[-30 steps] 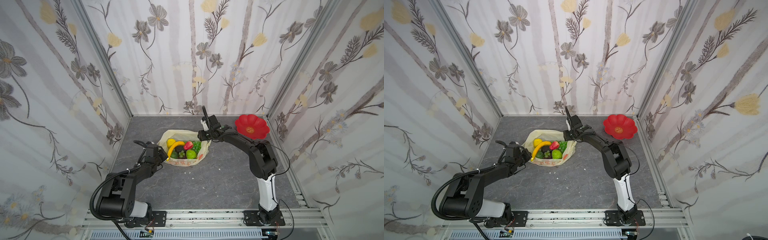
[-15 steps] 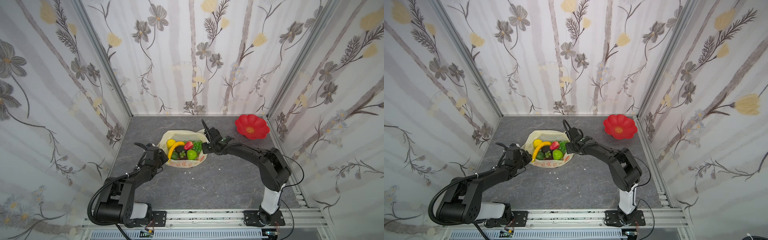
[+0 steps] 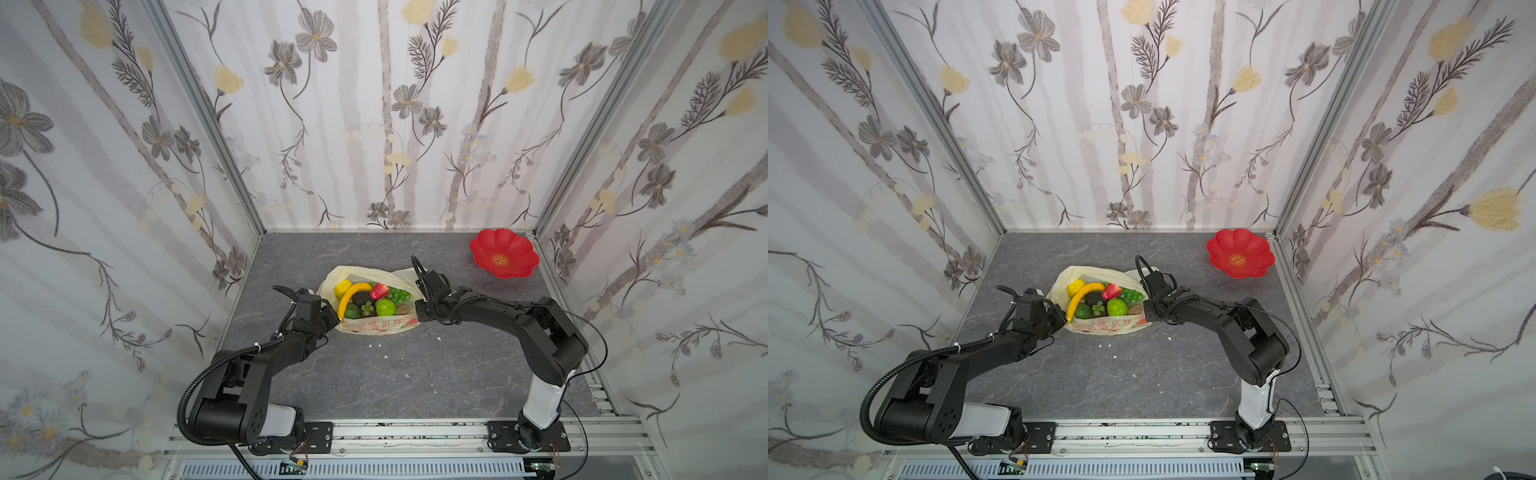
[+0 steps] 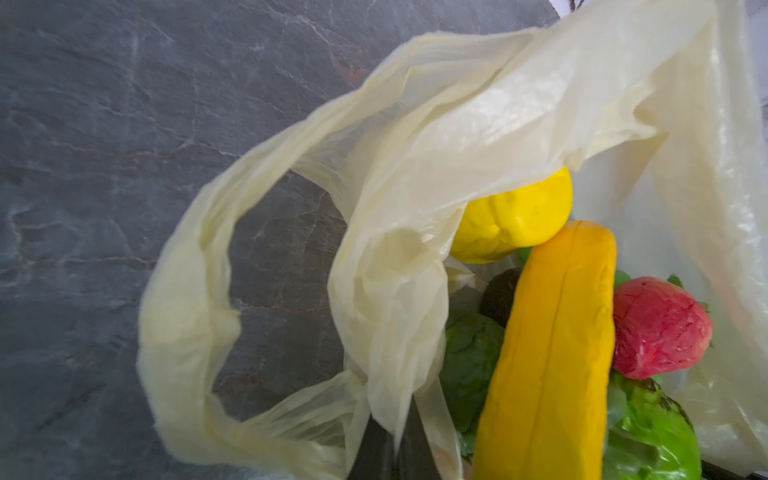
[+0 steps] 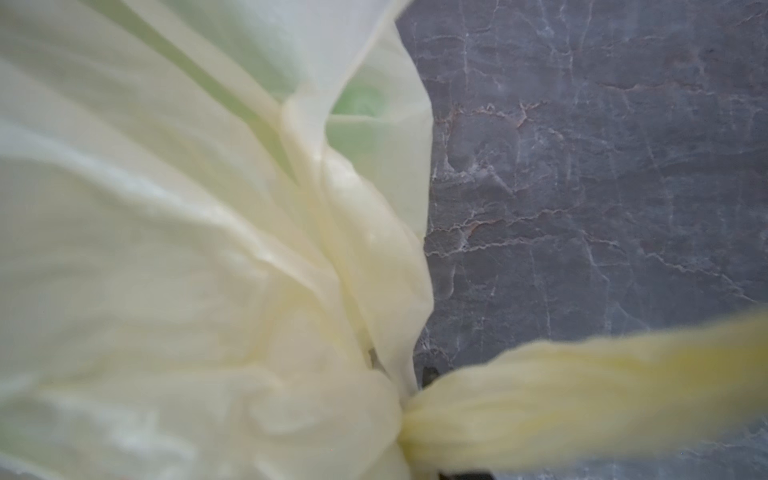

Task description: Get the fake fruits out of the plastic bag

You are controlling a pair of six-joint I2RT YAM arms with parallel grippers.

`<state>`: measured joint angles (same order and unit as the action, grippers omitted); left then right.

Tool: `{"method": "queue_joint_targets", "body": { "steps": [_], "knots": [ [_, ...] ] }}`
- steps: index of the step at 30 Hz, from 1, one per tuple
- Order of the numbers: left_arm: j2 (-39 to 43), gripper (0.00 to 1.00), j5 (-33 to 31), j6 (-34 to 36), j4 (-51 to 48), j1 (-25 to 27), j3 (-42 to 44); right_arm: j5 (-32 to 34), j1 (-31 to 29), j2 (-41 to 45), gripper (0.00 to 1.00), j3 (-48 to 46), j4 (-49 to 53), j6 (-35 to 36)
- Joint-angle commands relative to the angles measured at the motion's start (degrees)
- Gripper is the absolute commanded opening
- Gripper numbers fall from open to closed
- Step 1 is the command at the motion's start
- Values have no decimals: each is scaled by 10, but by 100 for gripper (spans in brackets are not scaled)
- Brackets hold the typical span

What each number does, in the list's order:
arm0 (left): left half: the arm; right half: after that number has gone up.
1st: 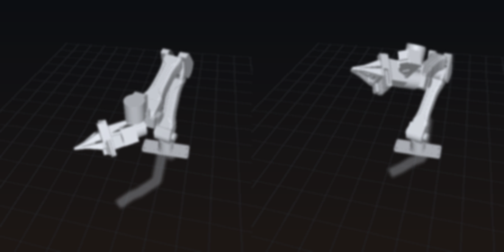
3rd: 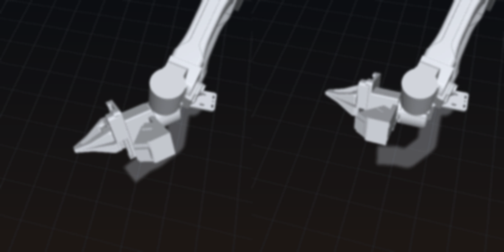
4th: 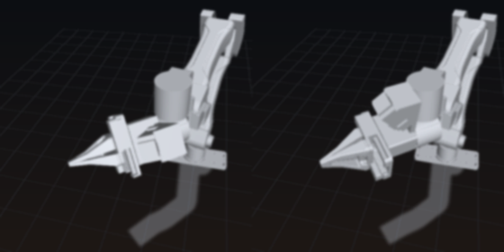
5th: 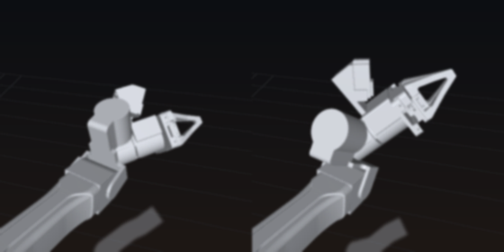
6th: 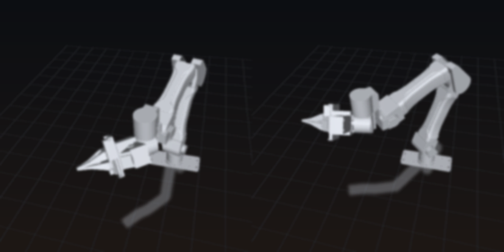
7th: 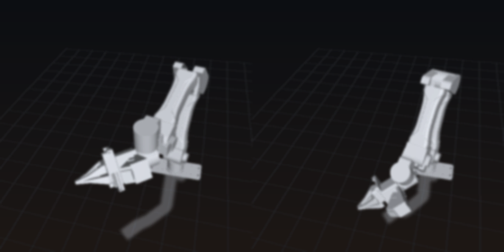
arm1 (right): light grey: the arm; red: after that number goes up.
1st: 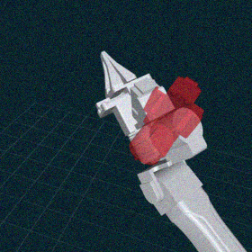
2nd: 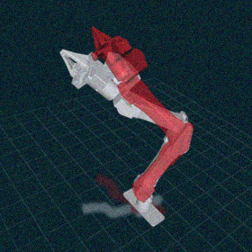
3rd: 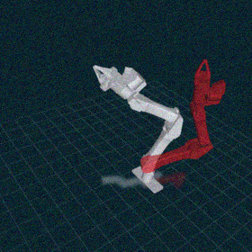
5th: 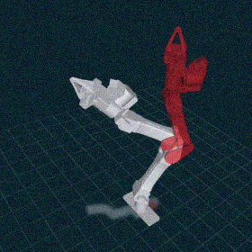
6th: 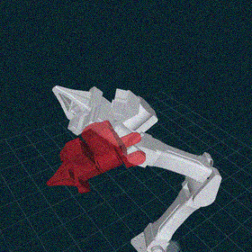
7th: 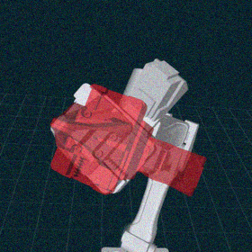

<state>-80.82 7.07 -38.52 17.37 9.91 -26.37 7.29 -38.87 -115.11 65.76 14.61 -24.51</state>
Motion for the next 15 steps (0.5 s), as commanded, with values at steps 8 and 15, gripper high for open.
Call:
{"method": "queue_joint_targets", "body": {
  "steps": [8, 15],
  "knots": [
    [-61, 0, -8, 14, 58, -14, -43, -34, 0, -81, 23, 94, -35, -2],
    [-137, 0, 31, -4, 126, -46, -86, -34, 27, -133, 21, 176, -19, 3]
  ]
}}
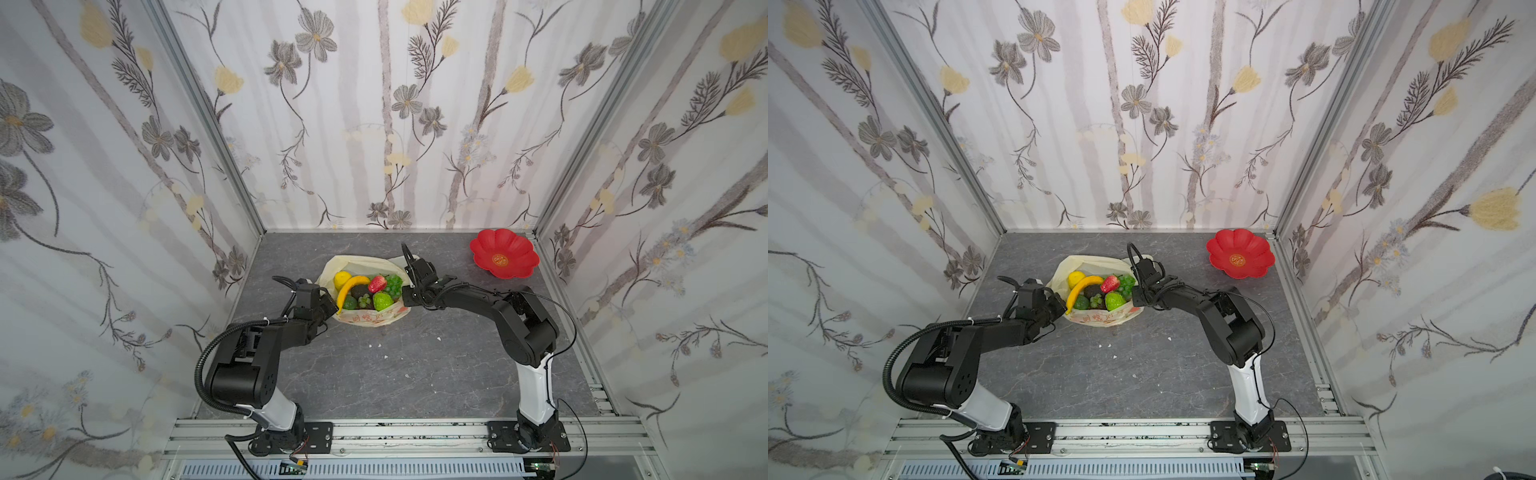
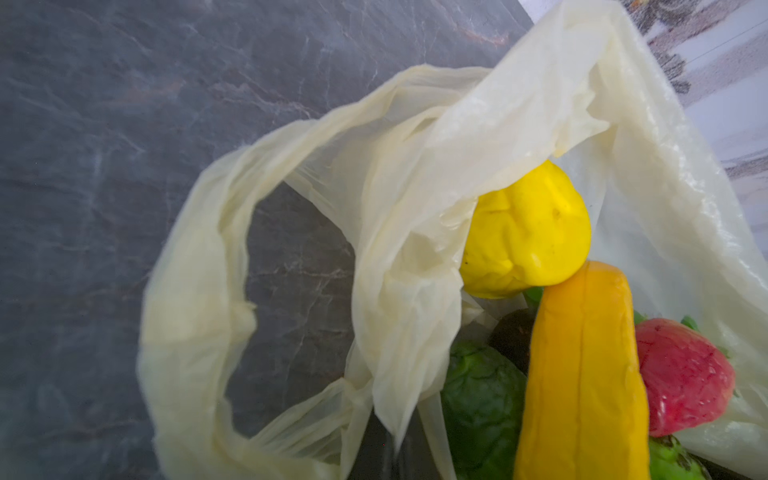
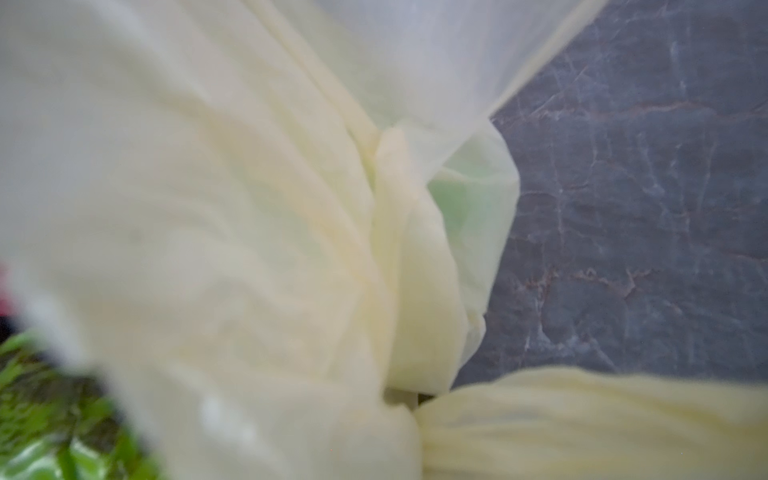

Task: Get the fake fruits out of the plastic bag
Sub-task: 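Release the bag handle with the right gripper and move toward the red plate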

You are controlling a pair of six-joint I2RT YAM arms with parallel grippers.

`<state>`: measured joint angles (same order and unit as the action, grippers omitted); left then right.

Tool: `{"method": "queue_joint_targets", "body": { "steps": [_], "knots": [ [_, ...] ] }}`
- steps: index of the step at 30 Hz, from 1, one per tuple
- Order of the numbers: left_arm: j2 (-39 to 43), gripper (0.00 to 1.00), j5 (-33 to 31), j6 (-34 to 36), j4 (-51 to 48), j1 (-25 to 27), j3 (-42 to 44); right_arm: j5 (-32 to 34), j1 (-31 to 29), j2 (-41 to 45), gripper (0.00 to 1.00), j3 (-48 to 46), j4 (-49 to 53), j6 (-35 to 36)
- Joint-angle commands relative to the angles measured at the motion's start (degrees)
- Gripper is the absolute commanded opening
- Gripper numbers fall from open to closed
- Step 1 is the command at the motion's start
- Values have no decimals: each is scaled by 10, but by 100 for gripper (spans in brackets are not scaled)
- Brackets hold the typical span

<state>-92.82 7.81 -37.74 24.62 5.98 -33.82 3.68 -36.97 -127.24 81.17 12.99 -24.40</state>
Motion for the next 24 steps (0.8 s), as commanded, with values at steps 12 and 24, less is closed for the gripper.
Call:
{"method": "queue_joint_targets", "body": {
  "steps": [12, 24],
  "knots": [
    [-8, 0, 28, 12, 83, -9, 18, -18, 22, 45, 29, -45, -20, 5],
    [68, 0, 44, -2, 69, -6, 89, -33, 46, 217, 68, -138, -14, -1]
  ]
}}
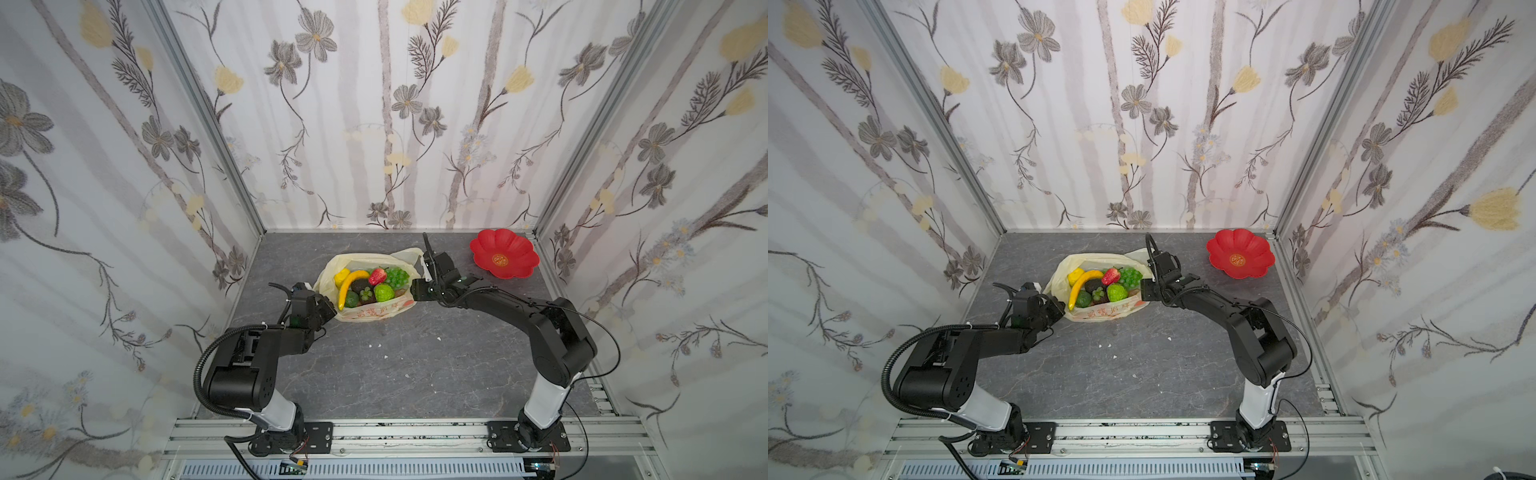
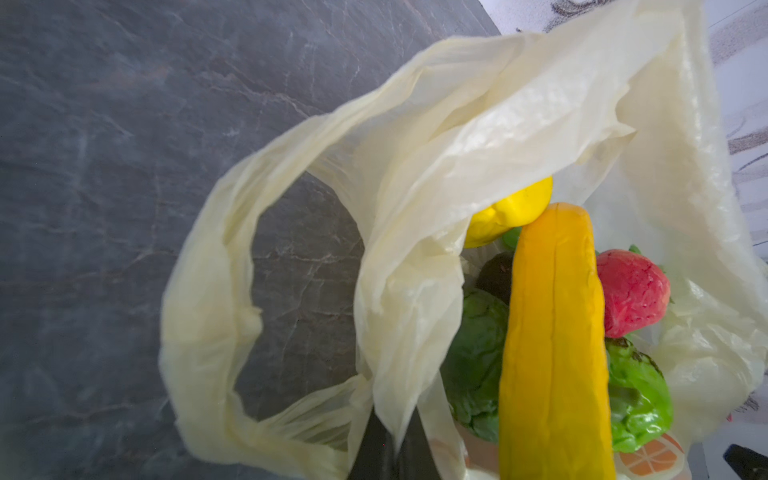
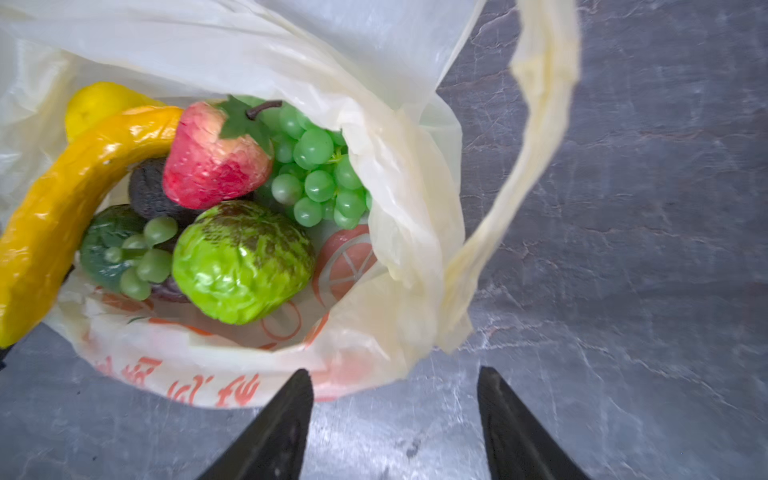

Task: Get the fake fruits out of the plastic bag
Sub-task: 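Release the bag handle with the right gripper and move toward the red plate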

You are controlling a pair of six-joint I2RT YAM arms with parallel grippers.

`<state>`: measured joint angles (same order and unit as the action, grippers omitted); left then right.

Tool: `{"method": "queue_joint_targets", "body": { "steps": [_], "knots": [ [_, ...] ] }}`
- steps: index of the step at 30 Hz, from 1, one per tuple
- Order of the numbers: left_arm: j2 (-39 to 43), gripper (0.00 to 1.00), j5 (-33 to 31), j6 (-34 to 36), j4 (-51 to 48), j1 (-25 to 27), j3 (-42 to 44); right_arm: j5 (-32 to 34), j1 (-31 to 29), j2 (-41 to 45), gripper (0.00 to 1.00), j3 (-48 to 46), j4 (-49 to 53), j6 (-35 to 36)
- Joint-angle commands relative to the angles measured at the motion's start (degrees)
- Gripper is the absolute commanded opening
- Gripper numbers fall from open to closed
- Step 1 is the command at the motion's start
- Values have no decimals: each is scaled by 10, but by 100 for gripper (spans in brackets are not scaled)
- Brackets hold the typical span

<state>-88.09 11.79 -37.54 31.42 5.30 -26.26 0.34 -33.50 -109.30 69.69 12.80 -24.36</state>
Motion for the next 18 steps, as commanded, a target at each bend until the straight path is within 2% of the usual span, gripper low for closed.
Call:
{"method": "queue_joint_targets", "body": {
  "steps": [1, 2, 9, 14, 18],
  "knots": [
    [32, 0, 2, -3, -2, 1, 20, -1, 20, 62, 75, -41, -15, -4],
    [41, 0, 2, -1, -4, 1, 27, -2, 31, 87, 82, -58, -20, -9],
    [105, 0, -37, 2, -6, 27, 58, 5, 131, 213, 87, -152, -55, -45],
    [151, 0, -65, 7, -4, 36, 75, -17, 229, 233, 87, -190, -82, -80],
    [178, 0, -72, 14, 0, 37, 82, -50, 313, 214, 87, -211, -116, -117]
  ]
}}
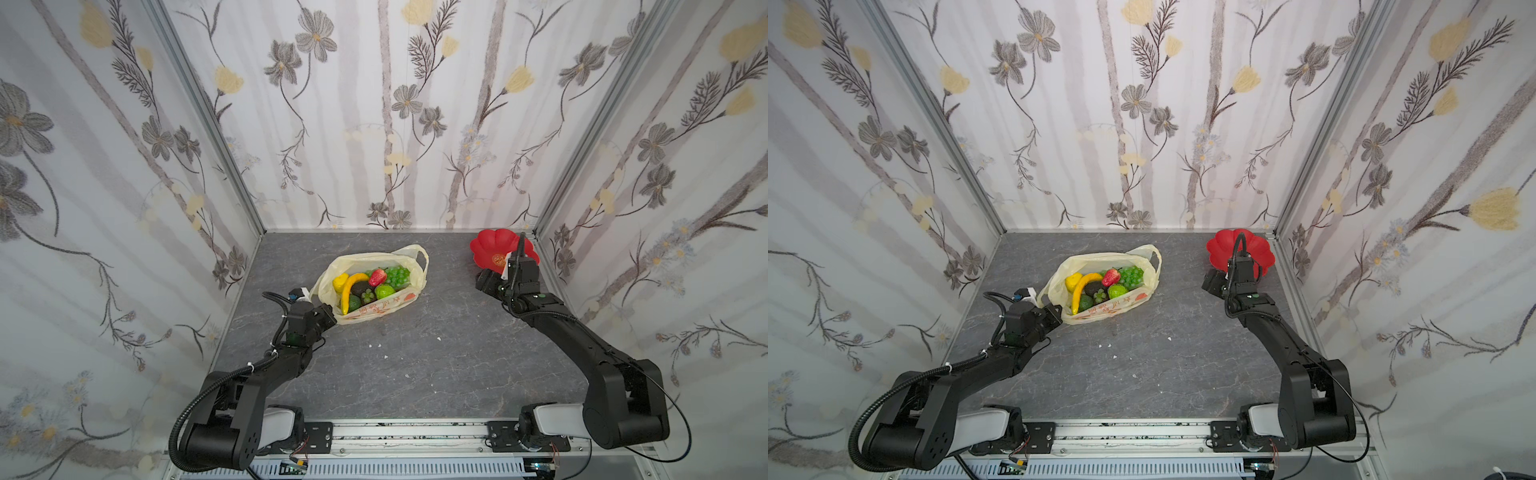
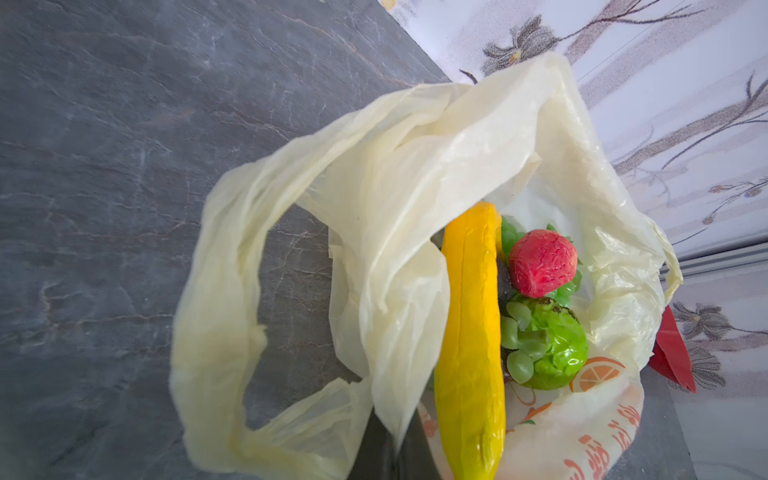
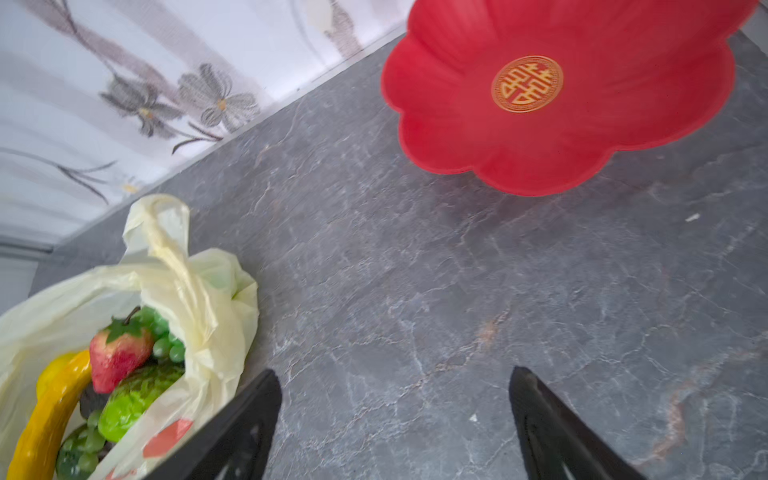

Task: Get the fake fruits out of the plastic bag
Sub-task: 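Grasp the rim of the red flower-shaped plate with the right gripper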

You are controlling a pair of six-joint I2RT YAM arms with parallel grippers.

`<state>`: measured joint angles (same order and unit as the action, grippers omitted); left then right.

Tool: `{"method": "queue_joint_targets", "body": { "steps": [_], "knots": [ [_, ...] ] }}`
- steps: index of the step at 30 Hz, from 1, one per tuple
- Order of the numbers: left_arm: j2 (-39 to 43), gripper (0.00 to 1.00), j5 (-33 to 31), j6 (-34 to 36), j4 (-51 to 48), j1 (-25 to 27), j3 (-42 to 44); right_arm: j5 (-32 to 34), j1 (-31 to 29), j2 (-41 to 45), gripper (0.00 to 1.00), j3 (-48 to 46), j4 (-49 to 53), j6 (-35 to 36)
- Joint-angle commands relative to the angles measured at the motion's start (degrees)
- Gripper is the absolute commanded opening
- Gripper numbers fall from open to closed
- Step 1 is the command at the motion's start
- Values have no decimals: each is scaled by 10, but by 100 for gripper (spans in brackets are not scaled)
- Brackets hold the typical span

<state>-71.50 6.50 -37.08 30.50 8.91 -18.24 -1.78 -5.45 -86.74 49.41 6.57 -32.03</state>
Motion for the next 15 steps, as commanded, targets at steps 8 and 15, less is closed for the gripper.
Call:
{"method": "queue_joint_targets", "body": {
  "steps": [8, 15],
  "knots": [
    [-10, 0, -6, 11, 12, 1, -7, -52, 134, -77, 86, -10, -108, -101],
    [-39, 0, 3, 10, 12, 1, -13, -90, 163, -166, 80, 36, -128, -122]
  ]
}}
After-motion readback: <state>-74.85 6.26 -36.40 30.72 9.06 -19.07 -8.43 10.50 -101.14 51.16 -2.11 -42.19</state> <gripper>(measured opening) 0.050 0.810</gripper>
